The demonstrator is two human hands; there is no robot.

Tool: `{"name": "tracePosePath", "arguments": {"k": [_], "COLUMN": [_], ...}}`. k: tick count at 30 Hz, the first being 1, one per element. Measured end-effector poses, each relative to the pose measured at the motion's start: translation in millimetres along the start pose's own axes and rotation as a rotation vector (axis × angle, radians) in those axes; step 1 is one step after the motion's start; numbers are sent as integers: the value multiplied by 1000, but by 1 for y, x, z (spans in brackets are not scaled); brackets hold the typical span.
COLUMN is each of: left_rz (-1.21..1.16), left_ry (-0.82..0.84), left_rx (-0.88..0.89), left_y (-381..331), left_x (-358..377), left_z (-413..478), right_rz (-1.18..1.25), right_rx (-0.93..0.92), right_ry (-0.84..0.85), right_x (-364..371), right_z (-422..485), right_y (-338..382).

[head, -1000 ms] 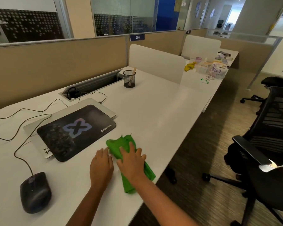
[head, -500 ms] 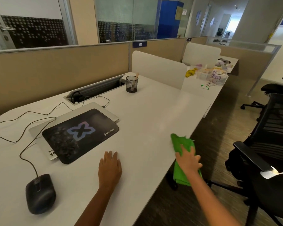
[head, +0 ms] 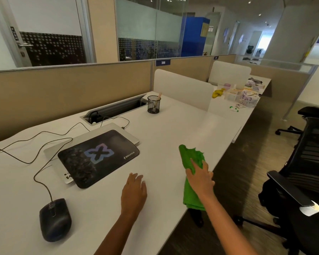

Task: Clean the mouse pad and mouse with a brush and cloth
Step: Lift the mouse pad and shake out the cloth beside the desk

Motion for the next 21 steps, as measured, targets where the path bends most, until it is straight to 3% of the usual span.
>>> {"name": "tracePosePath", "arguments": {"k": [5, 14, 21], "left_rz": [-246, -838, -937], "left_ry": [-43, 150, 145], "left_rx": [2, -145, -184], "left_y": [-3, -2, -5], "left_x": [-20, -23, -22], "left_z": [-2, 8, 26], "right_rz": [13, -42, -2], "right_rx": [-177, -437, -491], "right_ry": [117, 255, 366], "right_x": [36, 89, 100], "right_z": [-25, -60, -37], "right_y": [52, 107, 115]}}
Point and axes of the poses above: each hand's wrist, its own z-axis towards the middle knuckle, its own x-axis out of the palm, y = z × x, the point moved 10 cm from there along z, towards the middle knuckle, and after that the axes turned 13 degrees about z, right-handed, at the moved point
